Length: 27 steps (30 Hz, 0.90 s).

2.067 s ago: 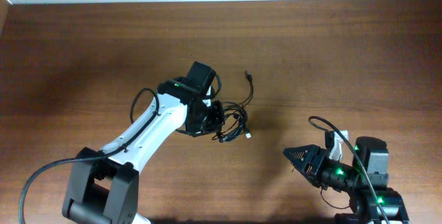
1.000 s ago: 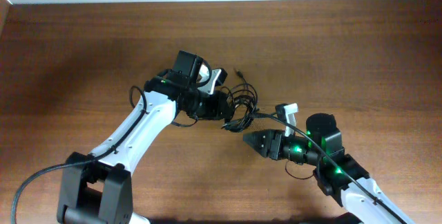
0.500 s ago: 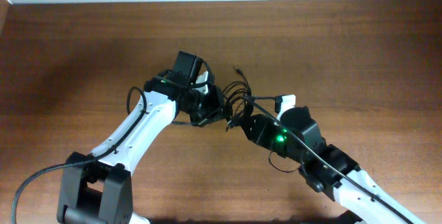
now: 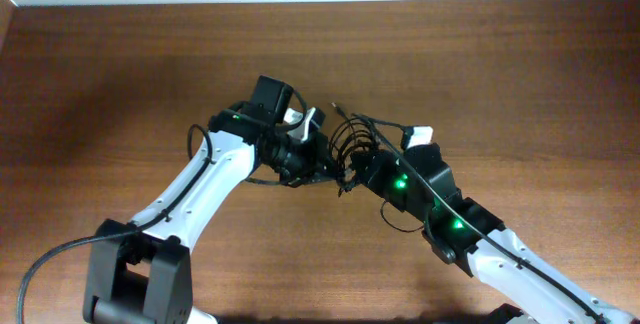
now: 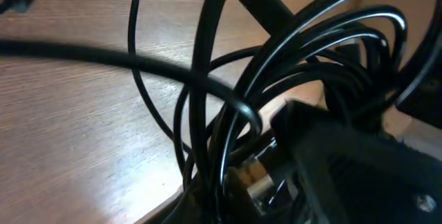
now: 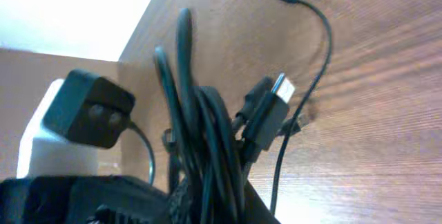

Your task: Untangle cables

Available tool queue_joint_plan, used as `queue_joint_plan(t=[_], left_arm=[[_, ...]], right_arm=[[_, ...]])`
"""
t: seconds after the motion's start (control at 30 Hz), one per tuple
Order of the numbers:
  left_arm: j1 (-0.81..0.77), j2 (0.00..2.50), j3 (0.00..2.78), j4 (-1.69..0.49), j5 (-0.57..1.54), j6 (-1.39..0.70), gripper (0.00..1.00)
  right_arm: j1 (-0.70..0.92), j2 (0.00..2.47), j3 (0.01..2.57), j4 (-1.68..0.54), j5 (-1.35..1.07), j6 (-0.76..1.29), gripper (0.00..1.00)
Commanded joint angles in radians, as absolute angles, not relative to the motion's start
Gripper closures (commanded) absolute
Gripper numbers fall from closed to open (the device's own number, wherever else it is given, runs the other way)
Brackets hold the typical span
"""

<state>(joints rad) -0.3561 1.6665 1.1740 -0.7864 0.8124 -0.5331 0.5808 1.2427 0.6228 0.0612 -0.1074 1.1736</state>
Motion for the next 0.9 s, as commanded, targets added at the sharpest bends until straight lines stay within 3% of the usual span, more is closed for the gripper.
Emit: queue_joint_plan(t=[0.0, 0.07, 0.17, 0.23, 0.3, 0.4, 0.47, 0.5, 0.53, 0.57, 0.6, 0.77, 0.87], left_arm=[[-0.382, 1.666, 1.182, -0.792, 0.988, -0.468, 1.0], [-0.379, 1.666, 1.182, -0.727, 1.002, -0.469, 1.0], [-0.348, 1.666, 1.182, -0.58, 0.944, -0.469, 1.0], [-0.341, 1.666, 1.182, -0.577, 0.762, -0.47, 1.0], [-0.341, 1.666, 1.182, -0.597, 0.622, -0.485, 1.0], [-0.313, 1.666, 1.182, -0.685, 0.567, -0.699, 1.0], [-0.263, 1.666, 1.182, -0.72, 0.764, -0.754, 1.0], [-0.243, 1.666, 1.182, -0.72, 0.826, -0.755, 1.0], [-0.229, 1.666, 1.182, -0.716, 0.834, -0.699, 1.0], [-0.226, 1.666, 1.182, -0.712, 0.834, -0.56, 1.0], [-0.226, 1.666, 1.182, -0.729, 0.835, -0.393, 1.0], [-0.227, 1.666, 1.182, -0.733, 0.903, -0.276, 1.0], [-0.231, 1.666, 1.182, -0.739, 0.984, -0.047, 1.0]], right_arm=[[0.548, 1.254, 0.631, -0.032, 0.035, 1.168, 0.83], [0.549, 1.254, 0.631, -0.074, 0.005, 1.163, 0.78], [0.548, 1.248, 0.634, -0.075, -0.166, 1.04, 0.51], [0.548, 1.192, 0.635, -0.075, -0.292, 0.954, 0.29], [0.548, 1.061, 0.636, -0.076, -0.302, 0.919, 0.14], [0.548, 0.962, 0.636, -0.113, -0.242, 0.909, 0.14], [0.548, 0.986, 0.636, -0.286, -0.207, 0.927, 0.32], [0.548, 1.008, 0.636, -0.345, -0.183, 0.949, 0.32], [0.548, 1.028, 0.636, -0.351, -0.183, 0.95, 0.32], [0.548, 1.037, 0.636, -0.332, -0.183, 0.949, 0.4], [0.548, 1.039, 0.636, -0.271, -0.191, 0.946, 0.56], [0.549, 1.066, 0.636, -0.137, -0.293, 0.951, 0.59], [0.548, 1.138, 0.636, -0.078, -0.269, 0.975, 0.59]])
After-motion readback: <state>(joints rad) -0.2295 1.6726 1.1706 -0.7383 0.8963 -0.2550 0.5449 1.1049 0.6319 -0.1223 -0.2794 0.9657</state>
